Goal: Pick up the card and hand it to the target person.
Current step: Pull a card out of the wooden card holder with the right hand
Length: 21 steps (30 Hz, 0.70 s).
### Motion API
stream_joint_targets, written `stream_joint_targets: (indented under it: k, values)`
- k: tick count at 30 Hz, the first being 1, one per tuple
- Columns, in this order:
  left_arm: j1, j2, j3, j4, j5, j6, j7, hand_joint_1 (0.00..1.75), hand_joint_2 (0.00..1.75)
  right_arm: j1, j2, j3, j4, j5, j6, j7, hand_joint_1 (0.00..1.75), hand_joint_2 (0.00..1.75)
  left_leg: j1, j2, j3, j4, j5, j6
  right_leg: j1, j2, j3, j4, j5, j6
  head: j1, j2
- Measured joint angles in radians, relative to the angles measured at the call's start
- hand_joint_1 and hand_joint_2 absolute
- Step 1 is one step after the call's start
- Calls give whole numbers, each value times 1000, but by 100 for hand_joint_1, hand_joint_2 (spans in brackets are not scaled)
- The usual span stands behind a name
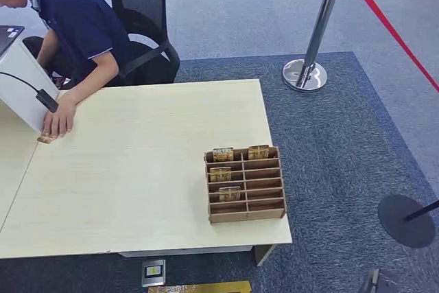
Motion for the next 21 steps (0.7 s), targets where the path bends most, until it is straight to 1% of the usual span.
stream_joint_targets:
  k: [2, 4, 8, 11, 15, 18, 21]
  values:
    - [0, -1, 1, 0, 2, 1, -1, 0, 0, 2, 13, 21, -48, -47, 23, 1, 0, 0, 0, 0, 0, 0, 0, 0, 0, 0, 0, 0, 0, 0, 0, 0]
    - [-1, -3, 3, 0, 5, 1, -3, 0, 0, 9, 39, 70, -152, -130, 63, 9, 0, 0, 0, 0, 0, 0, 0, 0, 0, 0, 0, 0, 0, 0, 0, 0]
    - [-1, -5, 12, 0, 12, 1, -17, 0, 0, 58, 100, 217, -395, -238, 122, 29, 0, 0, 0, 0, 0, 0, 0, 0, 0, 0, 0, 0, 0, 0, 0, 0]
    - [0, -6, 21, 0, 19, -1, -33, 0, 0, 113, 134, 391, -603, -315, 119, 68, 0, 0, 0, 0, -1, 0, 0, 0, 0, 0, 0, 0, 0, 0, 0, 0]
    - [-1, -9, 27, 0, 30, -2, -51, 0, 0, 153, 129, 675, -827, -376, 52, 122, 0, 0, 0, 2, 0, 0, 0, 0, 0, 0, 0, 1, 0, 0, 0, 0]
    - [-1, -11, 31, 0, 32, -5, -56, 0, 0, 158, 114, 859, -939, -352, 12, 163, 0, 0, 0, 2, 0, 0, 1, 0, 0, 0, 0, 1, 1, 0, 0, 0]
    - [-1, -12, 34, 0, 33, -10, -63, 0, 0, 148, 91, 1008, -1003, -295, 2, 200, 0, 0, 0, 1, -1, 0, 1, 0, 0, 0, 0, 1, 1, 1, 0, 0]
